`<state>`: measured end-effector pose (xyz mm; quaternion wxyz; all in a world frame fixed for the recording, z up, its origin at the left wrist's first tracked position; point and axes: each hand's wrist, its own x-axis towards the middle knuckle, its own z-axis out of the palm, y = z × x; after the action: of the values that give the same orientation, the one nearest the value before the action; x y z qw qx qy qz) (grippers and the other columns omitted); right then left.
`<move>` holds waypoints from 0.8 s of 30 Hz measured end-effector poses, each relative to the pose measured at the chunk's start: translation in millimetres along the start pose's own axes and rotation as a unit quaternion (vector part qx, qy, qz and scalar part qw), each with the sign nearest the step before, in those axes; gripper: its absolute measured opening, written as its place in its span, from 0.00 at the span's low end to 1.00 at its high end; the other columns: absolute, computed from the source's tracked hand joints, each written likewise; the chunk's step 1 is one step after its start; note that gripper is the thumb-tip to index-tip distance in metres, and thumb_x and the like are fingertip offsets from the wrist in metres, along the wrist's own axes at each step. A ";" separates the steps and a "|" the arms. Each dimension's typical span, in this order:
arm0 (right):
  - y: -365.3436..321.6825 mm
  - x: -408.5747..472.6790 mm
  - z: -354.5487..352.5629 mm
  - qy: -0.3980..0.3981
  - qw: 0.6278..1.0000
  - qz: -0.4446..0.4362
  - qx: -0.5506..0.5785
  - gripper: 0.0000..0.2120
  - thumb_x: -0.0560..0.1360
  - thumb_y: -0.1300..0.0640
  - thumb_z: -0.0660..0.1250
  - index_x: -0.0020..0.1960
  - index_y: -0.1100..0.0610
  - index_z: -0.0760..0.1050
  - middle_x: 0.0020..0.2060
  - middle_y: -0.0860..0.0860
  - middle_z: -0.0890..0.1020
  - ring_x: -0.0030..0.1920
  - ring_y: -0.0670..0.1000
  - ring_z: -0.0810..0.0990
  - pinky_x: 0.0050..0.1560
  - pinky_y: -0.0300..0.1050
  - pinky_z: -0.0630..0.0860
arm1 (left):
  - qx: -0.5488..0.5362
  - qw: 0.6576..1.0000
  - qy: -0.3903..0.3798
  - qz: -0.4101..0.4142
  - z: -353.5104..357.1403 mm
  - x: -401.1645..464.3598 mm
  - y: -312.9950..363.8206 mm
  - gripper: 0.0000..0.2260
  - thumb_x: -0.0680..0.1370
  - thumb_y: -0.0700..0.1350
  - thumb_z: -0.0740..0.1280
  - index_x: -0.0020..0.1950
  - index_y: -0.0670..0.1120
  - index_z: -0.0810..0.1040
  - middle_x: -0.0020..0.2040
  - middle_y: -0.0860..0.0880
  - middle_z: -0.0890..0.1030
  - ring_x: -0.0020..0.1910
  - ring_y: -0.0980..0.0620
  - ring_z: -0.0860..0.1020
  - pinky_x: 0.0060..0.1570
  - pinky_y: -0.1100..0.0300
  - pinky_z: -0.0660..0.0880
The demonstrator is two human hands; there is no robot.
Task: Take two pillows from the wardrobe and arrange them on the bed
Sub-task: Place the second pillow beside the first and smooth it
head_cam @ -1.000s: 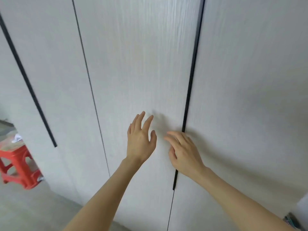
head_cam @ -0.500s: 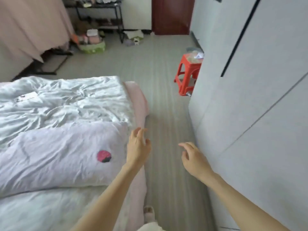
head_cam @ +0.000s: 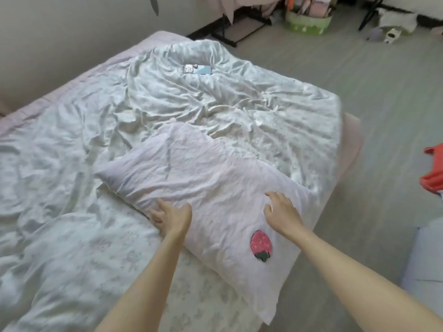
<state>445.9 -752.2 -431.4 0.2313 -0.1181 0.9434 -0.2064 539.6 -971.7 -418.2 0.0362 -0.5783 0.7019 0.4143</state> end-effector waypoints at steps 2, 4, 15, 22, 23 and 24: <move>-10.2 49.3 4.3 -0.016 0.999 -0.011 -0.043 0.24 0.78 0.53 0.53 0.72 0.55 0.56 0.72 0.57 0.62 0.69 0.58 0.61 0.67 0.56 0.63 | 0.002 0.998 -0.005 -0.057 12.1 26.2 1.3 0.43 0.73 0.56 0.66 0.74 0.49 0.38 0.76 0.42 0.38 0.75 0.38 0.43 0.70 0.39 0.53; -13.8 86.1 5.6 -0.024 0.997 -0.008 -0.074 0.26 0.78 0.49 0.53 0.74 0.55 0.52 0.73 0.57 0.58 0.72 0.58 0.58 0.70 0.58 0.60 | 0.025 0.997 0.003 -0.066 27.7 37.0 2.0 0.48 0.70 0.62 0.67 0.74 0.49 0.35 0.76 0.42 0.37 0.74 0.38 0.44 0.71 0.40 0.52; -17.1 193.0 36.6 -0.099 0.987 0.032 -0.123 0.42 0.71 0.34 0.58 0.74 0.54 0.44 0.72 0.61 0.61 0.72 0.60 0.59 0.69 0.60 0.55 | 0.104 0.983 0.146 -0.041 70.8 62.9 -7.9 0.43 0.71 0.54 0.69 0.74 0.44 0.45 0.73 0.37 0.55 0.66 0.36 0.63 0.61 0.42 0.66; -38.8 172.8 32.0 0.060 0.985 -0.127 -0.101 0.07 0.77 0.60 0.55 0.52 0.63 0.66 0.47 0.66 0.79 0.48 0.66 0.77 0.43 0.54 0.68 | 0.005 0.977 0.205 0.054 57.2 42.7 -5.3 0.27 0.72 0.30 0.57 0.71 0.44 0.63 0.67 0.38 0.64 0.61 0.36 0.67 0.55 0.45 0.71; -44.2 167.7 23.7 0.076 0.981 -0.146 -0.100 0.06 0.77 0.60 0.55 0.51 0.63 0.67 0.45 0.66 0.80 0.46 0.66 0.77 0.41 0.54 0.68 | -0.007 0.972 0.224 0.066 49.2 36.5 -6.0 0.27 0.72 0.29 0.57 0.70 0.43 0.65 0.66 0.38 0.66 0.62 0.36 0.68 0.54 0.45 0.72; -49.3 162.5 16.9 0.090 0.978 -0.165 -0.094 0.06 0.77 0.60 0.55 0.49 0.63 0.67 0.44 0.66 0.80 0.44 0.67 0.77 0.40 0.54 0.66 | -0.014 0.966 0.244 0.078 41.0 31.5 -6.6 0.26 0.72 0.28 0.57 0.69 0.42 0.67 0.65 0.37 0.68 0.62 0.36 0.68 0.54 0.46 0.71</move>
<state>319.8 -853.4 -486.2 0.0956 -0.2743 0.9430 -0.1623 517.3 -970.7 -465.3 -0.1770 -0.6055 0.7269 0.2714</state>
